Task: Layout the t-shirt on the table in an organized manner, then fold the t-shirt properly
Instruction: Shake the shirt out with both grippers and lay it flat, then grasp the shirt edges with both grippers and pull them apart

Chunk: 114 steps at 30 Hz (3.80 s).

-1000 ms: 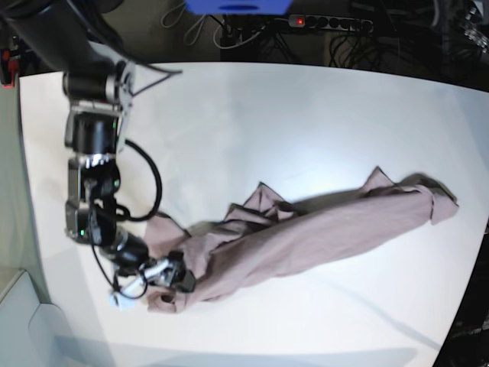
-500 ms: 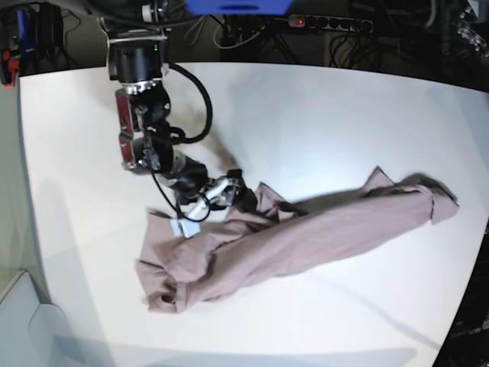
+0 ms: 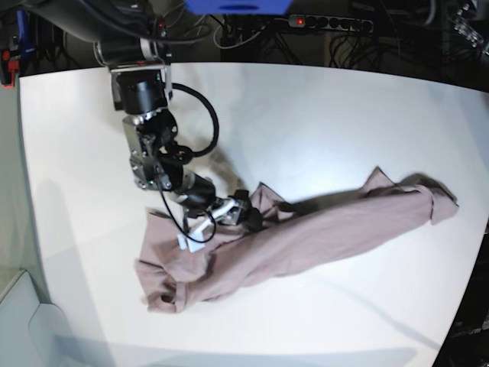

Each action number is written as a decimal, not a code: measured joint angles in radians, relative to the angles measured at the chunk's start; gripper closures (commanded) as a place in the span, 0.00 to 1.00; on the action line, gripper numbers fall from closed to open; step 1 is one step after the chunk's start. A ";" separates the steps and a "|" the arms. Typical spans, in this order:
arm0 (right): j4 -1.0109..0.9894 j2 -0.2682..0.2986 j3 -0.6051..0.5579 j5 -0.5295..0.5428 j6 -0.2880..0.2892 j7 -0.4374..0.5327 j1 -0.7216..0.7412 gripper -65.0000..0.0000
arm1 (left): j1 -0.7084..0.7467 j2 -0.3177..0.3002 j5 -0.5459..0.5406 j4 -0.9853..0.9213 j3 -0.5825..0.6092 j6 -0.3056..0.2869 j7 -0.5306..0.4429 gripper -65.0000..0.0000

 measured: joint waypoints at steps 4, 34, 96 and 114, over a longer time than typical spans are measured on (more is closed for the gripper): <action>-0.034 0.000 0.001 -0.008 0.000 -0.002 0.021 0.52 | -0.001 0.000 0.000 0.000 0.000 0.000 -0.001 0.99; 1.198 0.118 0.122 0.002 0.122 -0.243 -0.598 1.00 | -0.003 0.005 -0.003 0.002 0.006 0.000 0.007 0.99; 0.810 0.228 0.750 0.429 0.142 -0.397 -0.650 0.25 | -0.087 0.604 0.236 0.227 0.669 0.026 -0.017 0.88; 0.808 0.288 0.721 0.429 0.142 -0.400 -0.584 0.25 | -0.104 0.445 0.574 0.016 0.714 -0.031 -0.227 0.99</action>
